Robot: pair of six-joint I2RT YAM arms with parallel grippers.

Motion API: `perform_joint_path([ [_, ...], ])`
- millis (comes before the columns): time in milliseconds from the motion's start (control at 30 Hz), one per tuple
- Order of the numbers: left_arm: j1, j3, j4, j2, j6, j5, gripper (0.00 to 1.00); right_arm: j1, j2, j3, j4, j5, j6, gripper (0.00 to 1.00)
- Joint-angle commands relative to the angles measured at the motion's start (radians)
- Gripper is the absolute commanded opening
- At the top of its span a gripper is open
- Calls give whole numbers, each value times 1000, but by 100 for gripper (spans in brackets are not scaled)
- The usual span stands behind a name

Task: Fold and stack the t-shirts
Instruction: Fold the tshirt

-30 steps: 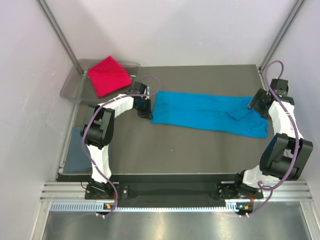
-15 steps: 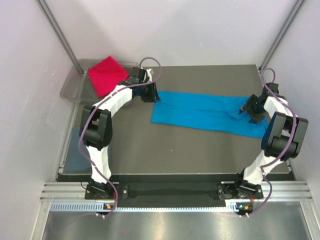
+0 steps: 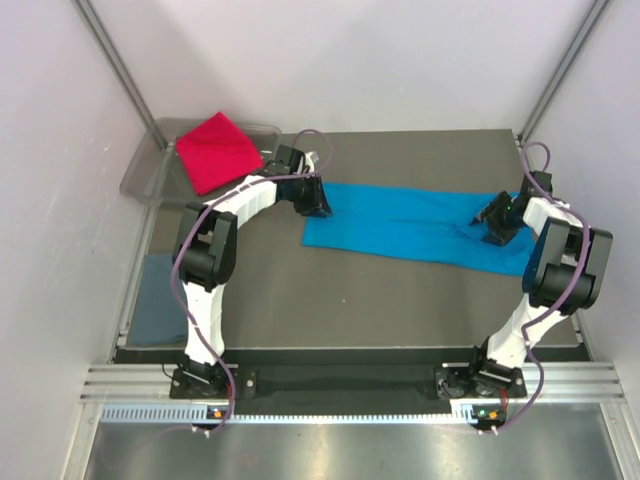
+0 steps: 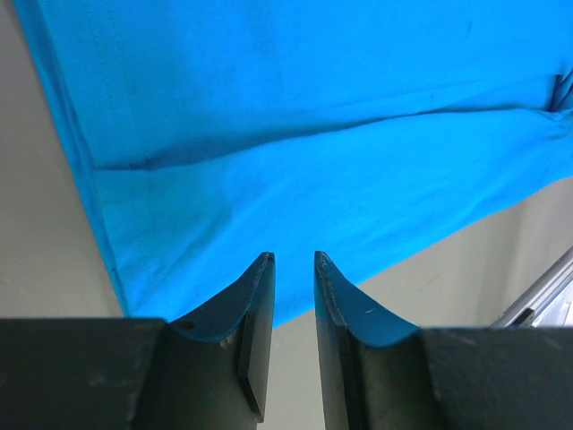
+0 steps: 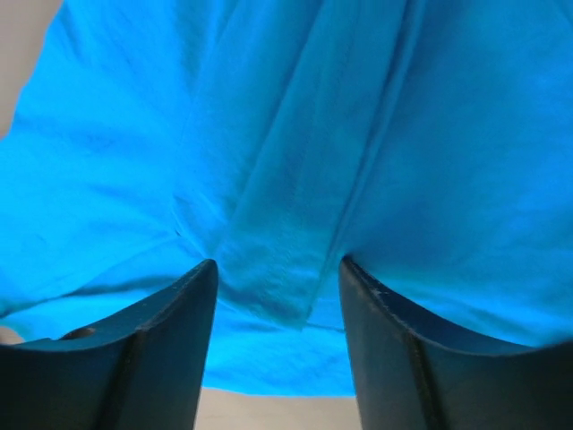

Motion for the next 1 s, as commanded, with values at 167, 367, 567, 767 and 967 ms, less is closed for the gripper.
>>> perform_joint_path([
  [167,1,-2,-48,-42,65,-31,29,3,44,37,108,-51,62,50],
  [367,1,-11,-81,-64,76,-47,29,45,88,134,103,-50,96,49],
  [567,1,-17,-98,-88,70,-47,29,68,142,258,187,-91,194,57],
  [767,1,-33,-117,-108,91,-33,33,-13,75,271,140,-220,158,61],
  [967,1,7,-156,-70,128,-11,38,-108,-156,119,-89,39,-36,64],
])
